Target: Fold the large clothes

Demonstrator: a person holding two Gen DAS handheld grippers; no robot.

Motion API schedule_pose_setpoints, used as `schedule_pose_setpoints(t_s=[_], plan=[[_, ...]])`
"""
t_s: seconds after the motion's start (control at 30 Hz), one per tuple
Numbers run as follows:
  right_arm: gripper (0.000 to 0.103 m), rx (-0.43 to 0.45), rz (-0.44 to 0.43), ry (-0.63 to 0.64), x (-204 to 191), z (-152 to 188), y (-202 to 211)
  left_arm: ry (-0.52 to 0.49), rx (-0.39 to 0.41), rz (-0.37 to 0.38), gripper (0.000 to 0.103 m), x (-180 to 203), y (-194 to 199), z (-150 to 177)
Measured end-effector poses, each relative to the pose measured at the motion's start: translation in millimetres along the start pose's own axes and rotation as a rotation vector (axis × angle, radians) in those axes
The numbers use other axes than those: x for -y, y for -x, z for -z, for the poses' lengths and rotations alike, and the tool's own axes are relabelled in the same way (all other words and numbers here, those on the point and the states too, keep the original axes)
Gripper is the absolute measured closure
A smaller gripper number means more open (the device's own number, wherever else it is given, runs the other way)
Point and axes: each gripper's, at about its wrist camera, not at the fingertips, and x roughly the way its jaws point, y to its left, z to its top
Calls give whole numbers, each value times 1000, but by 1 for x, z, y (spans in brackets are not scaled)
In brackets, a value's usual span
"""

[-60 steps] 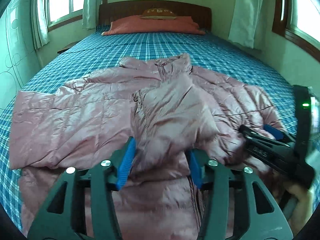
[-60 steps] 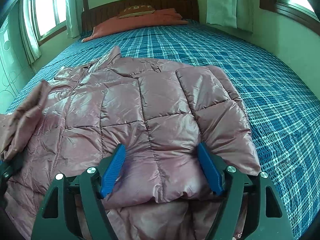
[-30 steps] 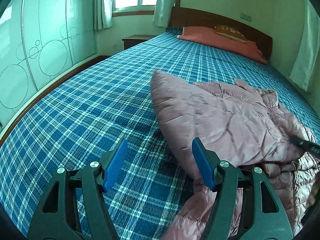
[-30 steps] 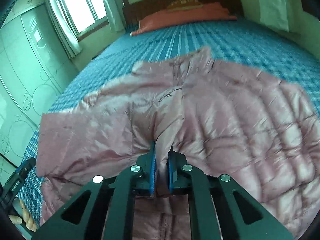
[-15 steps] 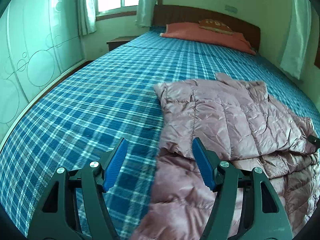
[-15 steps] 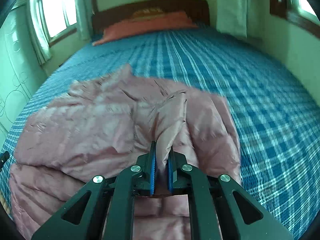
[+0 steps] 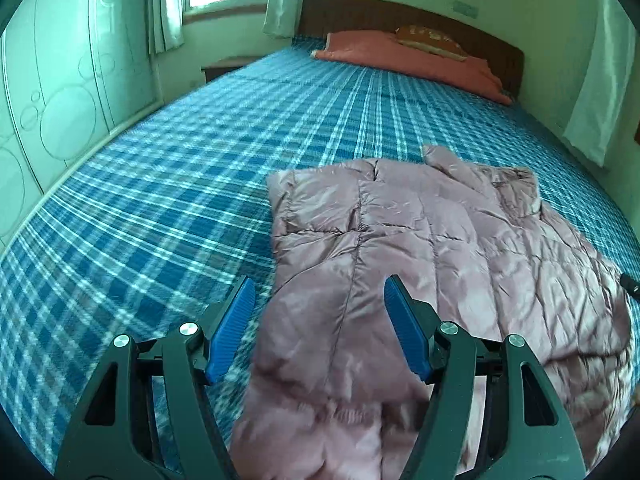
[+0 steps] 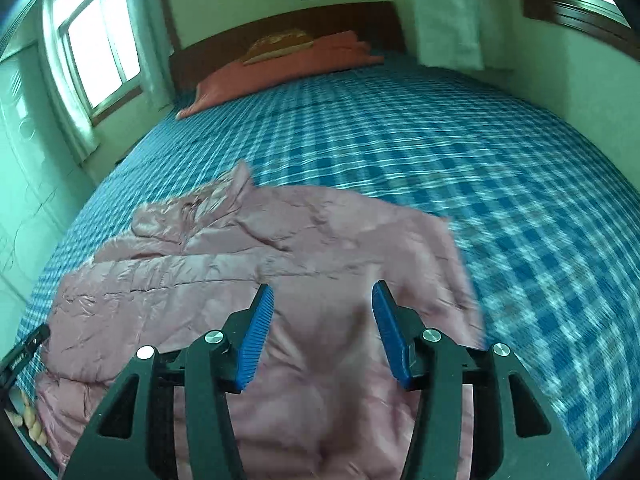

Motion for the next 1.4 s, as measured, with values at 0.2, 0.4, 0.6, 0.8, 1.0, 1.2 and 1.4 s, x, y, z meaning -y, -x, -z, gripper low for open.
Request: schedule_pose_setpoints(t_s=[0.2, 0.4, 0.6, 0.8, 1.0, 1.2, 1.4], plan=[[51, -100, 12, 33, 4, 11, -44, 9, -105, -17, 36, -2, -37, 3], [51, -57, 75, 95, 3, 33, -6, 28, -76, -25, 35, -12, -26, 11], [50, -78, 42, 71, 10, 43, -4, 47, -99, -13, 34, -17, -21, 13], [46, -82, 22, 28, 34, 69, 43, 73, -86, 18, 34, -49, 37, 40], [46, -110, 62, -40, 73, 131, 105, 129, -108, 1, 34, -98, 97, 98], [46, -136, 66, -141, 116, 190, 159, 300, -157, 49, 34, -145, 149, 162], [46, -156, 27, -236, 140, 238, 198, 497, -182, 139, 34, -172, 187, 216]])
